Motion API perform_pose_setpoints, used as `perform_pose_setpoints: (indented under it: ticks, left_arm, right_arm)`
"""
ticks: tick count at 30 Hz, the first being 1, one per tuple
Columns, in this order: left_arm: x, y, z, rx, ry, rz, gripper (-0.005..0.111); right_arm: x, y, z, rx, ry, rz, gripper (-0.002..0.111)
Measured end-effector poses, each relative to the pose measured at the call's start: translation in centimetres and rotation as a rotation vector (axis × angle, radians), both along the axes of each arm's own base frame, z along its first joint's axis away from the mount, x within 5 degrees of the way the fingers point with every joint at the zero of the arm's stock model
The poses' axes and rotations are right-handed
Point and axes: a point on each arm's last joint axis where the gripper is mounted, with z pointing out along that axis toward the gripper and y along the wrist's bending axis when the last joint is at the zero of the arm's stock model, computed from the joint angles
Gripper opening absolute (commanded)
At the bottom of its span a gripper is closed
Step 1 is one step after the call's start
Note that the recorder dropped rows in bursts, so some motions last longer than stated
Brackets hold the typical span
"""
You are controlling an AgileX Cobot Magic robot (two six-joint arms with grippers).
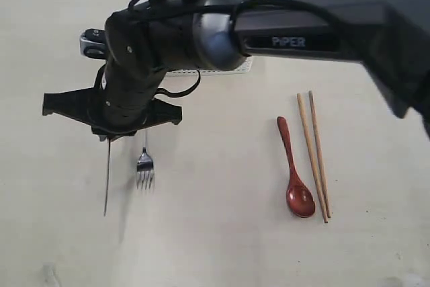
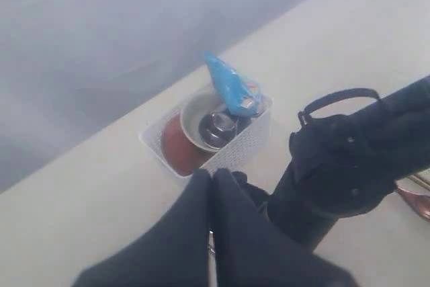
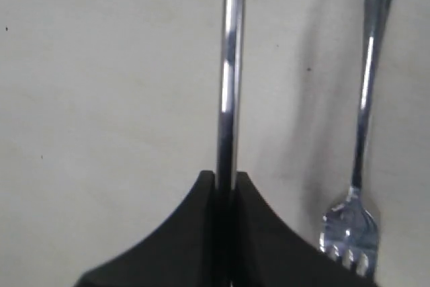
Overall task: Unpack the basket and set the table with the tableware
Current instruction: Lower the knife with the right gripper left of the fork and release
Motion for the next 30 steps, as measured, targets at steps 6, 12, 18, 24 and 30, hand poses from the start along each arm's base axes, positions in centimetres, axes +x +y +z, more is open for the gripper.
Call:
perform_pose_setpoints:
  ticks: [6, 12, 18, 24, 30]
  left_arm:
    - [0.1, -0.1, -0.1, -0.001, -0.001, -0.001, 0.000]
    - [0.1, -0.1, -0.1, -0.006, 0.002, 0.002, 0.000]
    - [0.0, 0.0, -0.2, 0.002, 0.012, 0.006, 0.000]
    - [0.0, 0.0, -0.3, 0.004, 0.015, 0.007, 0.000]
    - [0.0, 0.0, -0.3, 0.001, 0.017, 0.009, 0.000]
  right_arm:
    - [2.2, 1.9, -1.9, -0.091, 0.006, -0.140, 0.000]
    - [2.8, 1.5, -2.3, -0.148, -0.031, -0.179, 0.000]
    - [4.1, 1.0, -2.8, -0.133, -0.049, -0.189, 0.000]
    - [5.5, 0.9, -4.9, -0.119, -0.068, -0.186, 0.000]
    - [5.9, 0.7, -5.0, -0.126, -0.106, -0.212, 0.000]
